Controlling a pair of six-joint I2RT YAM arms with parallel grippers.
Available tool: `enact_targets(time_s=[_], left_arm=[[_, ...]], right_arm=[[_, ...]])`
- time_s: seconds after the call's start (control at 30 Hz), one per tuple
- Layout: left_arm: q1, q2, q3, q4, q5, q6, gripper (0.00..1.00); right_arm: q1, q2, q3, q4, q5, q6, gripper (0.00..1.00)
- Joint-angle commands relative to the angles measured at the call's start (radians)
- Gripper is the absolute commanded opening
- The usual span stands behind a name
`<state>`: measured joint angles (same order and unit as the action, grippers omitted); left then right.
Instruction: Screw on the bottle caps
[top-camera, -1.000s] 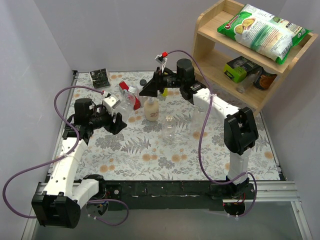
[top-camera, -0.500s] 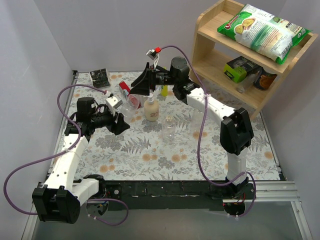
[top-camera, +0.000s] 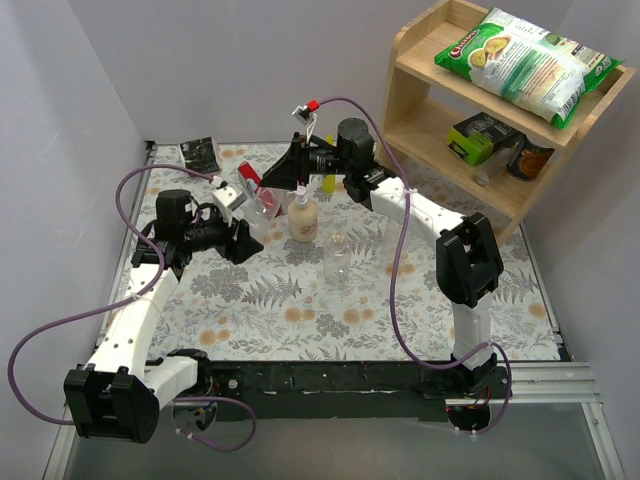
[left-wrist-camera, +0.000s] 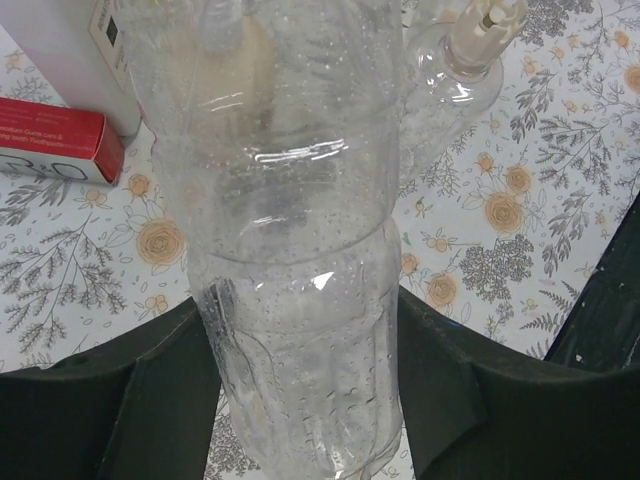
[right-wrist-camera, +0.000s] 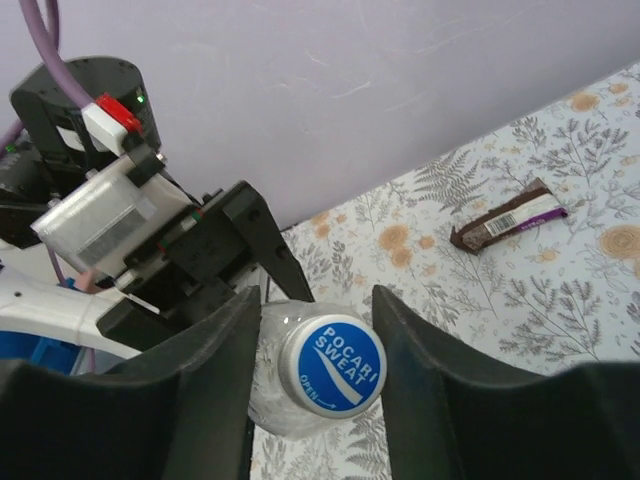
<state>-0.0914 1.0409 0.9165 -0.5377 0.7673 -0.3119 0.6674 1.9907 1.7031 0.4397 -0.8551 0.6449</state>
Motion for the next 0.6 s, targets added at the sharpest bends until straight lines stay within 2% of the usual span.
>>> enact_targets(time_s=[0.0, 0.03, 0.07, 0.1, 0.2, 0.3, 0.33, 0.4, 0.43, 0.57], left_arm=[[-0.031, -0.002, 0.033, 0.061, 0.030, -0.010, 0.45], [-0.045, 0.001, 0.028, 0.061, 0.030, -0.012, 0.47], [-0.053, 0.002, 0.025, 0.061, 0.018, -0.012, 0.58], [-0.073, 0.010, 0.022, 0.061, 0.004, -0.013, 0.67], [-0.088, 0.010, -0.013, 0.067, -0.074, -0.019, 0.98], [-0.087, -0.001, -0.053, 0.041, -0.235, -0.023, 0.98], [-0.088, -0.011, -0.065, 0.018, -0.267, -0.001, 0.98], [-0.085, -0.030, -0.094, -0.060, -0.357, 0.068, 0.98], [-0.085, -0.050, -0.125, -0.088, -0.379, 0.091, 0.98], [-0.084, -0.081, -0.185, -0.279, -0.431, 0.221, 0.98]], right_arm=[[0.004, -0.044, -0.016, 0.071, -0.012, -0.039, 0.43], [0.004, -0.044, -0.016, 0.082, -0.016, -0.047, 0.38], [0.008, -0.047, -0.014, 0.091, -0.019, -0.062, 0.33], [0.008, -0.046, -0.008, 0.106, -0.039, -0.101, 0.21], [0.003, -0.046, 0.018, 0.084, -0.094, -0.178, 0.10], [-0.003, -0.072, 0.001, -0.010, -0.146, -0.282, 0.08], [-0.003, -0.084, -0.008, -0.063, -0.148, -0.407, 0.08], [-0.003, -0.118, -0.028, -0.154, -0.151, -0.532, 0.07], [-0.003, -0.133, -0.033, -0.248, -0.150, -0.641, 0.08], [-0.003, -0.136, -0.023, -0.436, -0.119, -0.845, 0.07]])
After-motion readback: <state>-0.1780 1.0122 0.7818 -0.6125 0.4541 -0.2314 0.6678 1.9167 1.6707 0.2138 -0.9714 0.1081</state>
